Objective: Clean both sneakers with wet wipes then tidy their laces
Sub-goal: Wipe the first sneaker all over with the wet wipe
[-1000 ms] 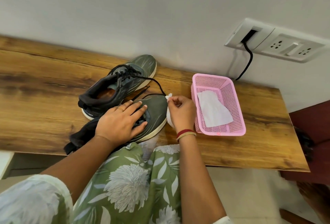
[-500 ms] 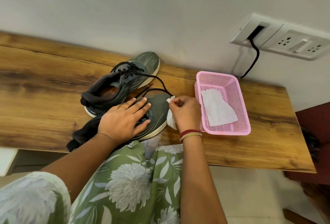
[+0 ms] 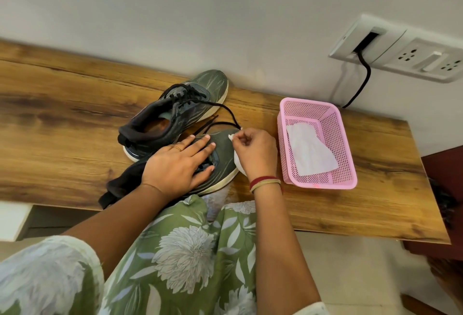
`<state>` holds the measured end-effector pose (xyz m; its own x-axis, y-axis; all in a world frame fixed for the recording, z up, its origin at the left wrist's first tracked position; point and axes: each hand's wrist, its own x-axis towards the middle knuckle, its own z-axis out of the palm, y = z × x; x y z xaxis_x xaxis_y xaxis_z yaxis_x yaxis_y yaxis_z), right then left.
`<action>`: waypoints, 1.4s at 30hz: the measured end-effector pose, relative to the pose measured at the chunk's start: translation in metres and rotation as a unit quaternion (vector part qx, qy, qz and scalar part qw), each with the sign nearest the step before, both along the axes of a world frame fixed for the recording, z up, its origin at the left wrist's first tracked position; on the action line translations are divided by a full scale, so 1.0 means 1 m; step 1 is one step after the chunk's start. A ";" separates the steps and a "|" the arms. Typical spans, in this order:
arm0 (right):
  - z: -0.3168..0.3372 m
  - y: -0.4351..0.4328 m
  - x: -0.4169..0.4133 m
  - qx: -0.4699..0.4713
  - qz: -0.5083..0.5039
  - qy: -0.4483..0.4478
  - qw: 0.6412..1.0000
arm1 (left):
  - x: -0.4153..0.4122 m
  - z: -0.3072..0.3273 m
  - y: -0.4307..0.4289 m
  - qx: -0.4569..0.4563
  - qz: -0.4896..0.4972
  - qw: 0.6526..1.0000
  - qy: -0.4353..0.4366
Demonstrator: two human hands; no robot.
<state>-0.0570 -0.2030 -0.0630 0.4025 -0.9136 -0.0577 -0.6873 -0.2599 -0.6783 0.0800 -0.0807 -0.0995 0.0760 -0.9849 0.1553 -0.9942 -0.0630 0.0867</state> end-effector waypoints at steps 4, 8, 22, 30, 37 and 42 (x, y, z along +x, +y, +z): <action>0.000 0.000 0.010 -0.053 -0.014 0.038 0.998 | 0.000 0.001 0.000 -0.002 0.003 1.000 0.007; 0.002 0.007 0.006 -0.050 -0.018 0.052 0.997 | -0.001 0.002 0.001 0.005 0.003 1.000 0.006; 0.004 0.018 -0.026 0.090 -0.228 -0.303 0.921 | -0.011 0.048 0.017 0.088 0.118 0.988 0.039; 0.025 0.048 -0.048 0.339 -0.261 -0.608 0.669 | -0.016 0.065 0.041 0.104 0.153 0.983 0.019; 0.032 0.062 -0.057 0.375 -0.258 -0.610 0.649 | -0.011 0.059 0.020 0.148 0.139 0.979 -0.021; 0.034 0.068 -0.065 0.385 -0.262 -0.584 0.665 | -0.010 0.064 0.018 0.130 0.136 0.982 0.010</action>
<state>-0.1222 -0.1354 -0.0288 0.2212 -0.8262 -0.5181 0.5657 0.5415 -0.6219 0.0700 -0.0626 -0.0357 0.3420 -0.9340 -0.1033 -0.9359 -0.3484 0.0513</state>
